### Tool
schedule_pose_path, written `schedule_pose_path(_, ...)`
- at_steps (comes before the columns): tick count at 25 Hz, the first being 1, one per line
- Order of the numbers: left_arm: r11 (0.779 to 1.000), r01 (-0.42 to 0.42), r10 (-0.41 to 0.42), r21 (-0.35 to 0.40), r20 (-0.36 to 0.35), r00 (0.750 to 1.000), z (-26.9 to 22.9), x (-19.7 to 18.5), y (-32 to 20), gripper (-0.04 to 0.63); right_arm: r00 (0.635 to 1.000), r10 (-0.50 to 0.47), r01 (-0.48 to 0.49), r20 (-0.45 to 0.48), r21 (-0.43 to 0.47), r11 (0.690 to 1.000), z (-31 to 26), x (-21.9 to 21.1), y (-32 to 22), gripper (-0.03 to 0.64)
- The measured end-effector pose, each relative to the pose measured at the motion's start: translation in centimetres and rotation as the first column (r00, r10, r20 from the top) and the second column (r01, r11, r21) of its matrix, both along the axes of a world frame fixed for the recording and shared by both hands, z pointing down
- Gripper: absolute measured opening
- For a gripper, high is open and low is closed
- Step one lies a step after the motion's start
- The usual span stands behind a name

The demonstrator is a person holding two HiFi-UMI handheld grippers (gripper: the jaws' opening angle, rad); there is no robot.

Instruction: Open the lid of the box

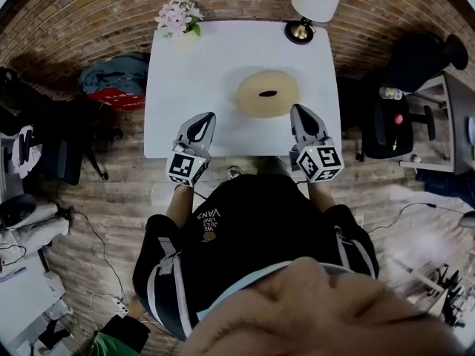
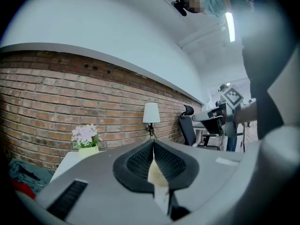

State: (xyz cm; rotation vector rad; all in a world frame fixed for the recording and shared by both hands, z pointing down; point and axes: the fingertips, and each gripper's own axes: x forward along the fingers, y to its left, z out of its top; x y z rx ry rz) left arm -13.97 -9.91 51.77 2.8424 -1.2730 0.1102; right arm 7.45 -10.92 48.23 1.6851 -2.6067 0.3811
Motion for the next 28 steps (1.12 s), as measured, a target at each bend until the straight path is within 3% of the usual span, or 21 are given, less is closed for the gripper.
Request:
schedule_pose_path(8,0.999,-0.037,0.038,-0.025,0.025,0.999,1.7,1.6,-1.5,0.012,1.0,-0.019,0.019,0.001,-0.015,1.0,0.6,0.2,-1.2,0.003)
schedule_pose_path(17,0.994,-0.046,0.051,-0.102,0.046,0.998,4.8,2.8,-3.2,0.012,0.991,-0.124,0.124,-0.057,-0.001,0.992,1.0,-0.4,-3.9,0.003)
schedule_pose_path(28,0.979,-0.072,0.089,-0.192,0.077,0.993,8.8,4.2,-4.3,0.014,0.955,-0.267,0.26,-0.132,-0.064,0.963,3.4,-1.5,-5.5,0.005)
